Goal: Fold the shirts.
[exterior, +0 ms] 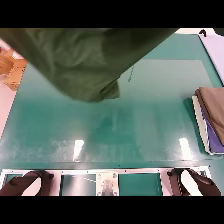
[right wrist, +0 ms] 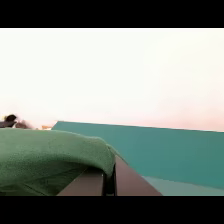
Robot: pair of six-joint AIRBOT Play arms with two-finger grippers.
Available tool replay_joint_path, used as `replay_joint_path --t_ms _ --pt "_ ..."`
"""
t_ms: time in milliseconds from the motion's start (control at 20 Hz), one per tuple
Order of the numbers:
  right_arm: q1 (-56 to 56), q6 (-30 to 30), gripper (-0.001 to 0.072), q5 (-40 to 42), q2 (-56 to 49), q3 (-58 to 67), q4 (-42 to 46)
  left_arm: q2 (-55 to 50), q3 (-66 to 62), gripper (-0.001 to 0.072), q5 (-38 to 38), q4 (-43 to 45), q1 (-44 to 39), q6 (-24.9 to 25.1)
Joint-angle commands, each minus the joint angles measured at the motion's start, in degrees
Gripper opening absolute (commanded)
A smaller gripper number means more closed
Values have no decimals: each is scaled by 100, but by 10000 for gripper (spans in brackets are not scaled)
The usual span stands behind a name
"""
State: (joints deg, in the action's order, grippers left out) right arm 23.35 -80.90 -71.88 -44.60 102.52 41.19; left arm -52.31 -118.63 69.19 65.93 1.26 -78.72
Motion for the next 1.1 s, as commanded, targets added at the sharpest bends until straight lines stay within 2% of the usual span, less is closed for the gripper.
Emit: replay_joint_path --t_ms 0,150,250,450,550,650,700,750,800,900,950,1050 --pt "17 -13 15 -638 85 -509 -116 -44 407 24 55 61 4 142" --pt "-57 -4 15 -723 87 -2391 -496 -595 1517 25 109 -125 2 378" --pt "-280 46 16 -446 66 -3998 -496 -1132 2210 25 -55 -273 2 662" --pt "-616 286 16 1510 -415 -6911 -505 -2981 2922 25 -752 -1121 -9 1307" --pt "-605 560 16 2295 -1119 -7388 -520 -4068 2916 25 -1235 -2011 -50 1668" --pt "-599 807 16 2568 -1860 -7195 -522 -4846 2859 26 -1705 -2682 -79 1823" --pt "-599 811 16 2555 -2208 -6953 -520 -5077 2763 89 -1742 -2798 -76 1755" --pt "-601 811 17 2533 -2494 -6673 -518 -5180 2673 419 -1705 -2798 -66 1698" --pt "-601 811 56 2505 -2673 -6413 -518 -5171 2612 598 -1591 -2726 -66 1635" --pt "-549 813 350 2284 -2800 -5816 -411 -5136 2240 607 -774 -2406 7 1495" --pt "-466 894 373 2070 -2787 -5466 -247 -5136 1971 607 -179 -2087 92 1200" --pt "-299 1071 374 1366 -2747 -4686 212 -5136 1580 607 970 -1161 295 435"
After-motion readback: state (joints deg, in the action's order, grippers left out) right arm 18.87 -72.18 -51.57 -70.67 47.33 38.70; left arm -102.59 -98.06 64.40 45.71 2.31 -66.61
